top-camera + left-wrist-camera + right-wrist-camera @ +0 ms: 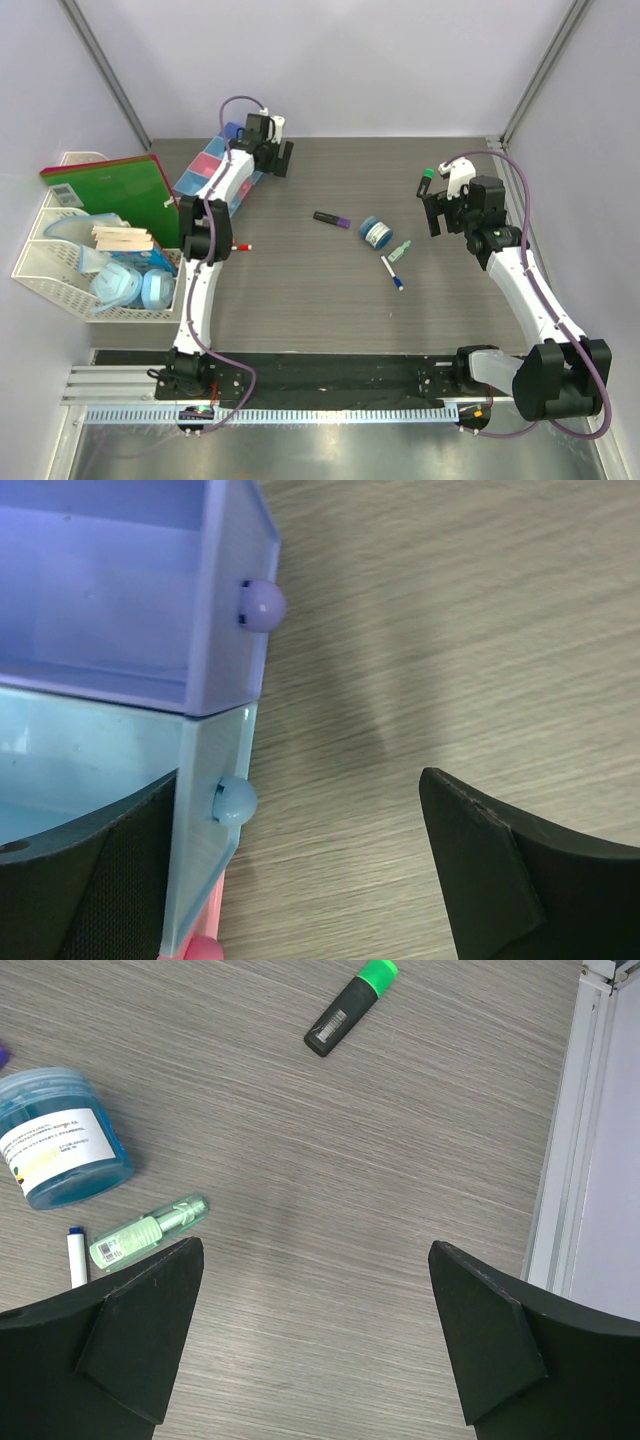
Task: Sort the stationery into containers
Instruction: Move the storage box to the center of the board.
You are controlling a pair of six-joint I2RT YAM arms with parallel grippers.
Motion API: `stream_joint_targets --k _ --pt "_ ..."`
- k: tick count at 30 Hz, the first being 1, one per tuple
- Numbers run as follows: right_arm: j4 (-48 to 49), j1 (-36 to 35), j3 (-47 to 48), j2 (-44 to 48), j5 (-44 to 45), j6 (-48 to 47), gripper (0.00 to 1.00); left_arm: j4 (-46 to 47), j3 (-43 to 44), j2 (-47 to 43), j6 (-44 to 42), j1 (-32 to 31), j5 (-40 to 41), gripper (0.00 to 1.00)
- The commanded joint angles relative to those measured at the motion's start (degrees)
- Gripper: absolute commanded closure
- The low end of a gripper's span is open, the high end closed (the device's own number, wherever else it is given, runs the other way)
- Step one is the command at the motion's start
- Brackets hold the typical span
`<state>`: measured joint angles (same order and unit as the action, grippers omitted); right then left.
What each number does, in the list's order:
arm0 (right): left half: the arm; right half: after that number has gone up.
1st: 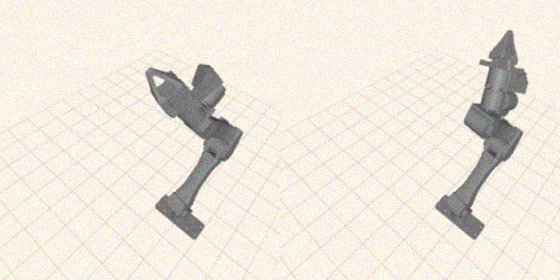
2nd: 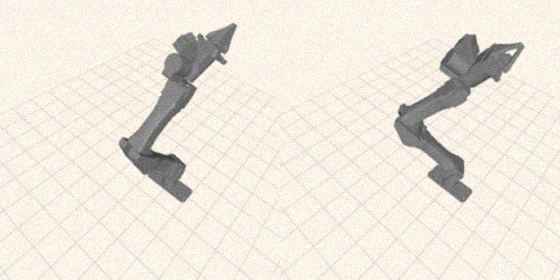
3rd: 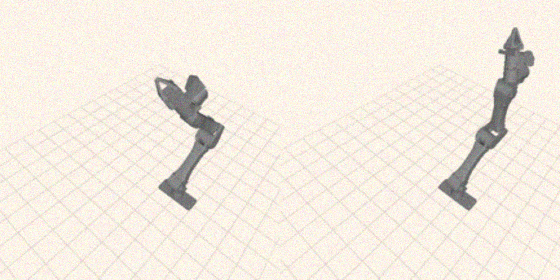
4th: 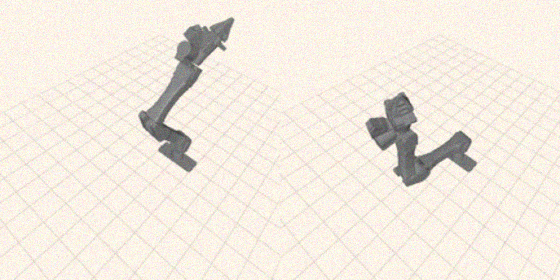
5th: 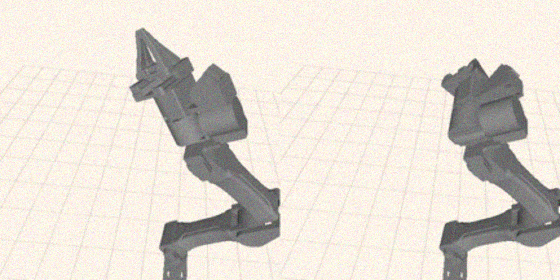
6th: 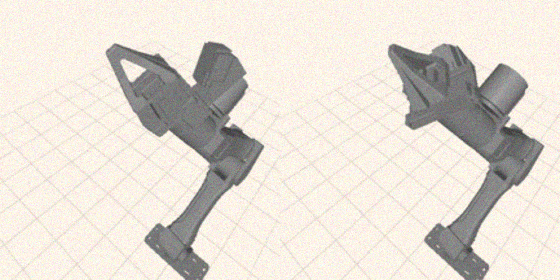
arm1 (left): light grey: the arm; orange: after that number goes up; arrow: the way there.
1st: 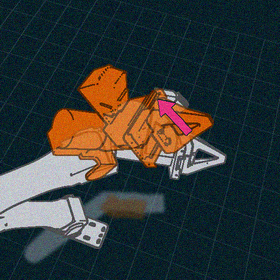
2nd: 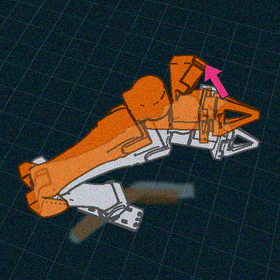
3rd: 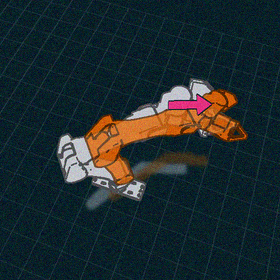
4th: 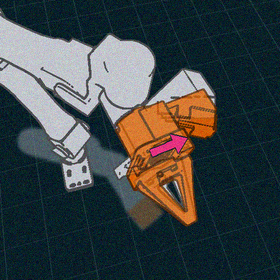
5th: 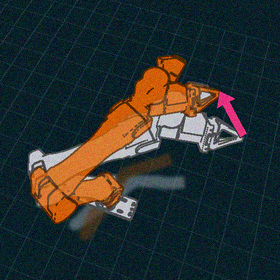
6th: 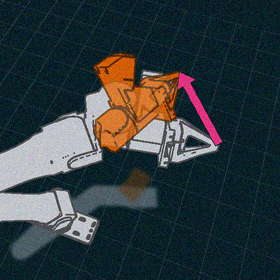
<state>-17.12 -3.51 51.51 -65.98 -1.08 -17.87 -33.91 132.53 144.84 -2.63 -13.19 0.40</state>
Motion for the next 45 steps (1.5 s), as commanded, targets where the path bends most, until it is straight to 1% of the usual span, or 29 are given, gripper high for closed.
stream_joint_targets --k 1,12,14,18,19,21,24,29,32,35,38,40,41,42,43,45 --pt "2.36 0.26 -0.09 1.37 0.73 0.38 0.00 0.69 -2.79 -2.01 -2.11 -3.94 -5.85 0.09" --pt "2.45 0.17 -0.44 2.25 0.73 0.47 0.00 1.04 -7.19 -4.21 -5.28 -10.45 -6.73 0.12" --pt "2.45 0.17 -0.53 2.26 0.64 0.55 0.00 2.35 -8.16 -5.17 -5.71 -11.24 -5.60 0.12" --pt "2.45 0.17 -0.62 2.25 0.55 0.55 0.00 7.27 -10.18 -7.54 -5.01 -11.42 -0.85 0.11" --pt "2.45 0.26 -0.62 2.34 0.47 0.55 0.00 8.15 -10.97 -8.16 -4.93 -11.33 2.46 0.11" --pt "2.45 0.17 -0.70 2.34 0.47 0.55 0.00 9.56 -11.24 -9.83 -4.49 -11.33 4.16 0.09" --pt "2.45 0.26 -0.62 2.34 0.38 0.55 0.00 10.35 -12.03 -12.81 -4.31 -11.33 4.17 0.09" --pt "2.45 0.26 -0.62 2.52 0.38 0.64 0.00 13.43 -17.47 -19.14 -3.96 -11.33 2.23 0.09" --pt "2.45 0.17 -0.71 2.69 0.29 0.64 0.00 17.82 -20.64 -22.05 -3.43 -11.33 2.06 0.09" --pt "2.45 0.26 -0.62 2.52 0.38 0.64 0.00 19.50 -20.39 -21.00 -2.20 -11.42 1.62 0.09" --pt "2.45 0.26 -0.62 2.34 0.64 0.55 0.00 20.28 -18.54 -17.93 -1.24 -11.42 2.23 0.10" --pt "2.45 0.26 -0.79 2.34 0.64 0.55 0.00 21.42 -16.70 -15.30 -1.06 -11.42 6.17 0.11" --pt "2.45 0.17 -0.79 2.43 0.73 0.55 0.00 21.69 -15.73 -14.07 -1.58 -11.42 7.84 0.11" --pt "2.45 0.17 -0.88 2.52 0.73 0.47 0.00 21.96 -13.72 -13.10 -2.11 -11.42 11.34 0.11" --pt "2.45 0.17 -0.88 2.61 0.73 0.47 0.00 22.13 -12.66 -10.91 -2.63 -11.51 13.29 0.11" --pt "2.54 0.26 -0.97 2.69 0.47 0.29 0.00 23.62 -10.37 -9.40 -4.57 -11.51 16.98 0.11"
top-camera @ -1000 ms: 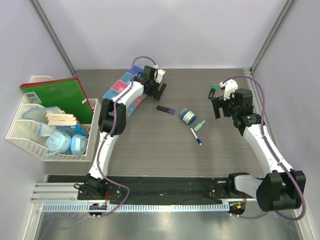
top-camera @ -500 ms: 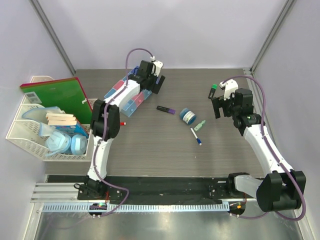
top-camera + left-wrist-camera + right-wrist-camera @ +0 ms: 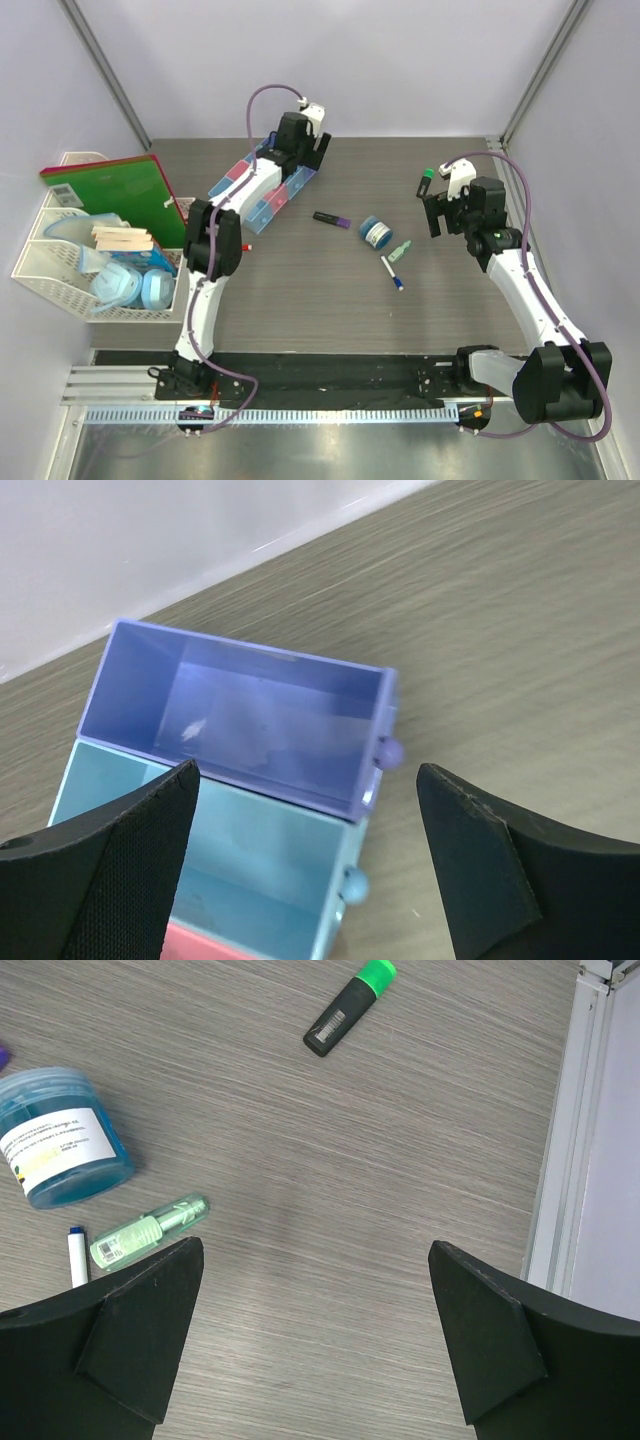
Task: Sort the stationery into containers
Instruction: Move the storage box to the center of the board.
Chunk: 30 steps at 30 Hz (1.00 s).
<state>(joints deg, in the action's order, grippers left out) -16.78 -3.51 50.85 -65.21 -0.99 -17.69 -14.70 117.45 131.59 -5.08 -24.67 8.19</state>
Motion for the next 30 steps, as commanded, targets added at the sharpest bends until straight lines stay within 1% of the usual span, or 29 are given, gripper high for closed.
stream_joint_targets --k 1,3,11,13,18,23,30 --pt "2.10 0.26 -0.40 1.84 0.29 0.12 0.00 5.20 5.15 4.63 -2.73 -0.03 11.57 0.11" --pt "2.10 0.26 -0.49 1.67 0.03 0.12 0.00 7.22 5.42 5.69 -4.58 -0.12 12.55 0.11" --pt "2.54 0.26 -0.49 0.52 0.20 -0.15 0.00 7.05 6.21 7.54 -6.26 -0.21 12.73 0.12" --pt "2.54 0.26 -0.66 0.61 0.12 -0.24 0.00 7.75 4.99 6.32 -5.21 -0.12 12.73 0.12" --pt "2.62 0.17 -0.75 0.52 0.12 -0.41 0.00 9.69 0.24 1.57 -2.04 -0.21 9.13 0.14" --pt "2.62 0.17 -0.84 0.70 0.12 -0.59 0.00 9.60 1.47 0.34 -2.21 -0.21 12.12 0.14" --pt "2.71 0.26 -1.02 0.52 0.12 -0.85 0.00 11.01 -1.70 -2.74 -1.42 -0.21 10.09 0.15"
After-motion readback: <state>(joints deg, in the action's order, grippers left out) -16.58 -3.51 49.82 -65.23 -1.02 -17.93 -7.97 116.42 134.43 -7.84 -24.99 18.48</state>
